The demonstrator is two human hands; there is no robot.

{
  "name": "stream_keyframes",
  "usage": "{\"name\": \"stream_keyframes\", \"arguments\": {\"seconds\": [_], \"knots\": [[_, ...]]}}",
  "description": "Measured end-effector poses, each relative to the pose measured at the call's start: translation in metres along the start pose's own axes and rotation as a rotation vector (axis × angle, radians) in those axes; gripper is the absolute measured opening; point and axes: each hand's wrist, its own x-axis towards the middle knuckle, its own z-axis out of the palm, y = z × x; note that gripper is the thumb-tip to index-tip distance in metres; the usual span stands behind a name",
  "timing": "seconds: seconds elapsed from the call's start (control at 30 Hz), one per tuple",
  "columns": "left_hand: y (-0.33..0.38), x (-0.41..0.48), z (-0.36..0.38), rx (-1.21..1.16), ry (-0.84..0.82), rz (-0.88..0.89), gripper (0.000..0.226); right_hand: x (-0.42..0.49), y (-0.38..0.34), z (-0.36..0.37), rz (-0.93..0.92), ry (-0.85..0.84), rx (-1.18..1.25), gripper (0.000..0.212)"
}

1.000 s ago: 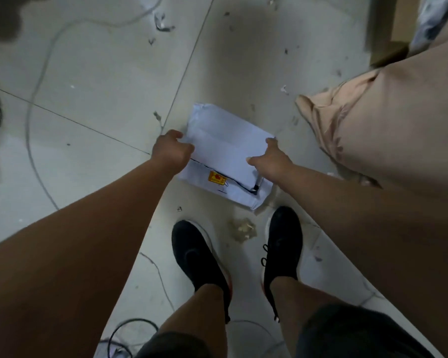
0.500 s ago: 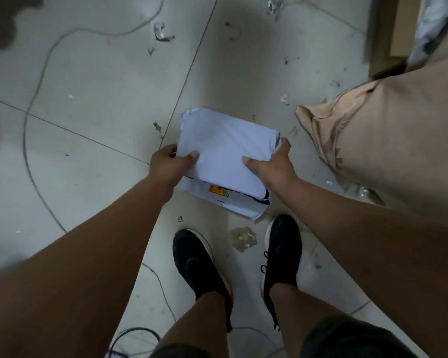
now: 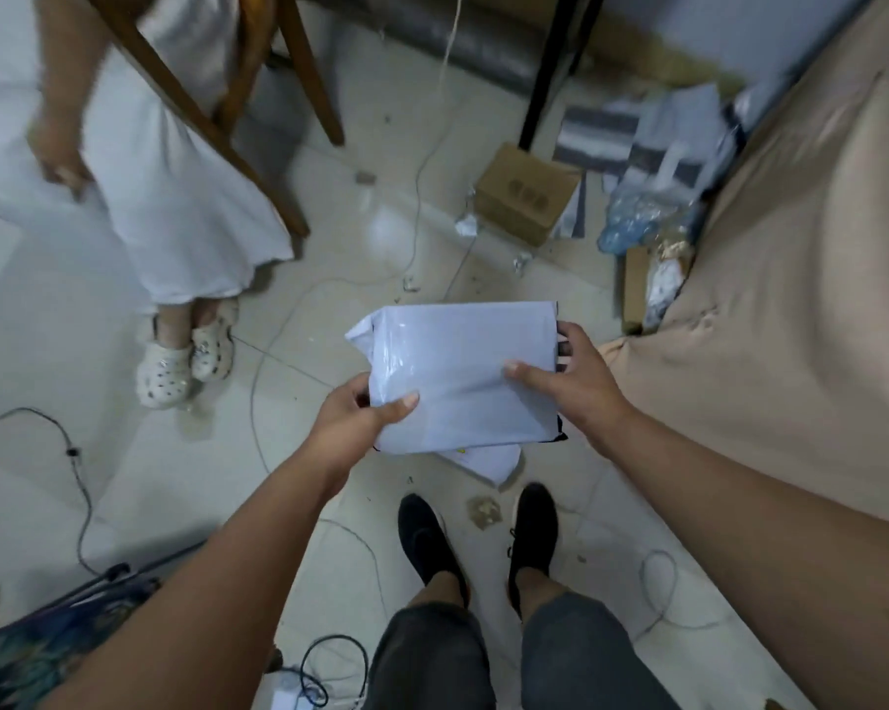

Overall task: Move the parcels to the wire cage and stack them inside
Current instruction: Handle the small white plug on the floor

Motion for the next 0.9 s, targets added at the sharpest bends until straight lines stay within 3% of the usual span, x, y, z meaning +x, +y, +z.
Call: {"name": "stream_keyframes", "arguments": {"seconds": [0.17,0.27,0.43,0.53,0.63,0.73,0.83,0.9], "knots": [[0.073,-0.101,-0.008,0.042,0.047,0.167,0.036,-0.085,-0.088,-0.03,0.108,0.079,0.27,0.047],[0.101,-0.149,-0.016,0.085,0.033,0.296,0.042,-0.129,-0.12,-0.05,0.231,0.086,0.341,0.07],[0.131,-0.201,-0.027,0.13,0.143,0.453,0.055,-0.188,-0.157,-0.074,0.33,-0.109,0.488,0.093],[0.138,-0.219,-0.026,0.149,0.167,0.555,0.061,-0.205,-0.171,-0.078,0.316,-0.144,0.58,0.081],[0.144,-0.226,-0.025,0.179,0.16,0.627,0.063,-0.213,-0.181,-0.081,0.279,-0.173,0.614,0.052],[0.148,-0.226,-0.02,0.057,0.168,0.599,0.06,-0.216,-0.186,-0.084,0.245,-0.175,0.626,0.041],[0.152,-0.224,-0.015,-0.158,0.22,0.405,0.034,-0.217,-0.184,-0.082,0.181,-0.178,0.563,0.04],[0.151,-0.224,-0.014,-0.427,0.103,0.275,0.029,-0.219,-0.183,-0.079,0.12,-0.143,0.539,0.047]]}}
